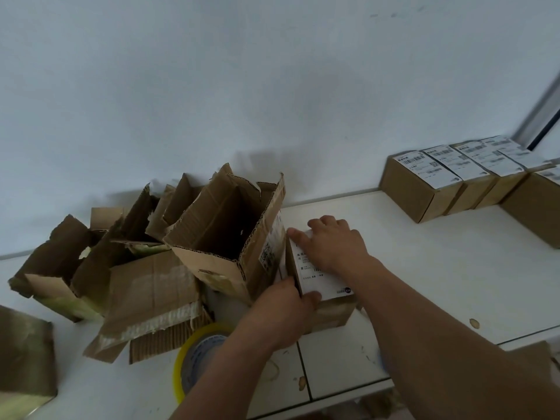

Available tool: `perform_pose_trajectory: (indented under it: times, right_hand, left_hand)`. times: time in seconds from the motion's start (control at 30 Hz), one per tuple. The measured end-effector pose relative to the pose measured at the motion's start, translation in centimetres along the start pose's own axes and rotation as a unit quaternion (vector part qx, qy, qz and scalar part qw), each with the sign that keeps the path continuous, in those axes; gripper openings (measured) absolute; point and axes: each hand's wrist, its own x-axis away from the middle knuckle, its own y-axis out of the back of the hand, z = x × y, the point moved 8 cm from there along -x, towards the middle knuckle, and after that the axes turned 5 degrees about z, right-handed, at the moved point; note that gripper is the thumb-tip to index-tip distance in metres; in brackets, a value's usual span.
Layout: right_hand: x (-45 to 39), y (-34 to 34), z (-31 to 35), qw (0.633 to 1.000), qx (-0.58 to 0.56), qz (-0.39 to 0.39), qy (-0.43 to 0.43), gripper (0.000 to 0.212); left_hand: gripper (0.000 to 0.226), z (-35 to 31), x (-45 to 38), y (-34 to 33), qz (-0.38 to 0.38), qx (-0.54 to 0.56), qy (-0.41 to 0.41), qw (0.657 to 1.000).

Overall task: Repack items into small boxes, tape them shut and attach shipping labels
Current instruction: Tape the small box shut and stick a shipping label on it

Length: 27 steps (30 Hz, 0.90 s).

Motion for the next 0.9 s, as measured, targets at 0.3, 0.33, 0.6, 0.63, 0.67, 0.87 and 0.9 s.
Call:
perform_pose_trajectory:
  times: [0.3,0.33,0.6,0.63,0.67,0.87,0.9]
  right_hand:
    - [0.1,-0.7,-0.2,0.998,-0.063,-0.013,0.002,0.080]
    - [0.1,-0.6,-0.1,0.997,-0.070,-0.015,0.002,0.081]
    - [2.2,-0.6,-2.0,0.983,-0.181,-0.026,-0.033,0.100]
    - [2.7,-1.1,-2.4,0.979,-0.198,-0.016,-0.039,0.101]
    - [3.2,-1.8,-2.8,0.974,-0.220,-0.007,-0.044,0.102]
    - [4.1,-3.4,-3.5,0.936,-0.349,0.013,-0.034,0.065]
    - [4.1,-3.3,-3.4,0.934,-0.355,0.012,-0.030,0.062]
  left_hand:
    - [0.039,0.6,-0.4,-0.2,0.016,0.031,0.016,0.999]
    - [0.039,0.7,-0.5,-0.2,0.015,0.034,0.017,0.999]
    - [0.037,0.7,-0.4,0.0,0.005,0.050,0.006,0.999]
    - [0.037,0.7,-0.4,0.0,0.006,0.050,0.006,0.999]
    - [0.037,0.7,-0.4,0.0,0.008,0.050,0.004,0.999]
    - [0.030,1.0,-0.4,-0.4,0.022,0.070,0.004,0.997]
    - [0.031,1.1,-0.5,-0.4,0.020,0.069,0.004,0.997]
